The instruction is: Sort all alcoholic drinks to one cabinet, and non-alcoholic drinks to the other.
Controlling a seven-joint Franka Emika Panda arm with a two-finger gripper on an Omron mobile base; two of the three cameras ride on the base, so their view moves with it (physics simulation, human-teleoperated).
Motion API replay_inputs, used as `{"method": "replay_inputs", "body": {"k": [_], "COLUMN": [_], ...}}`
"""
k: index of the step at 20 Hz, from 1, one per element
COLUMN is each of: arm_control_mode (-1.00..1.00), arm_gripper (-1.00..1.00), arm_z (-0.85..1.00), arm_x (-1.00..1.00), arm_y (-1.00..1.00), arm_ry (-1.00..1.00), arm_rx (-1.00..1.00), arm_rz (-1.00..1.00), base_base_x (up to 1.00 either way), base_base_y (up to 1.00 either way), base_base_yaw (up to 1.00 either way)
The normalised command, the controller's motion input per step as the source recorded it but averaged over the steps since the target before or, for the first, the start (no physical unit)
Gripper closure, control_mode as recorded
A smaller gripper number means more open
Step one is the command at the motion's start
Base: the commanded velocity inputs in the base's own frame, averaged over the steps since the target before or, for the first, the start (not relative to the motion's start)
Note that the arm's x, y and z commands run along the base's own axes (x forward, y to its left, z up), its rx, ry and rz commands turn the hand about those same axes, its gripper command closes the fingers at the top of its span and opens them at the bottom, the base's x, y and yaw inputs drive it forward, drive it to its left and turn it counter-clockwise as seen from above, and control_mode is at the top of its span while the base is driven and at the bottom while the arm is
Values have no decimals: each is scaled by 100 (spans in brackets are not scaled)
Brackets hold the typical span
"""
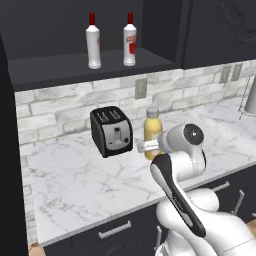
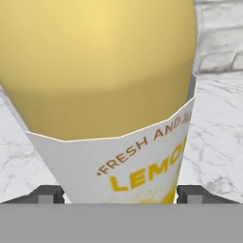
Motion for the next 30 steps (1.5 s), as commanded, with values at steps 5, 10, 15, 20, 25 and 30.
{"method": "replay_inputs", "body": {"k": [5,10,15,20,25,30], "arm_control_mode": [-100,-100,-100,-100,-100,-100], "arm_gripper": [100,100,100,100,100,100], "arm_z": [37,29,33,29,27,22], "arm_x": [-26,-26,-28,-24,-24,-21], "arm_y": [-13,-12,-12,-13,-14,-10], "arm_ry": [0,-1,0,0,-1,-1], "arm_rx": [2,2,3,1,0,0], "arm_rz": [0,0,0,0,0,-1], "base_base_x": [0,0,0,0,0,0], "base_base_y": [0,0,0,0,0,0], "base_base_yaw": [0,0,0,0,0,0]}}
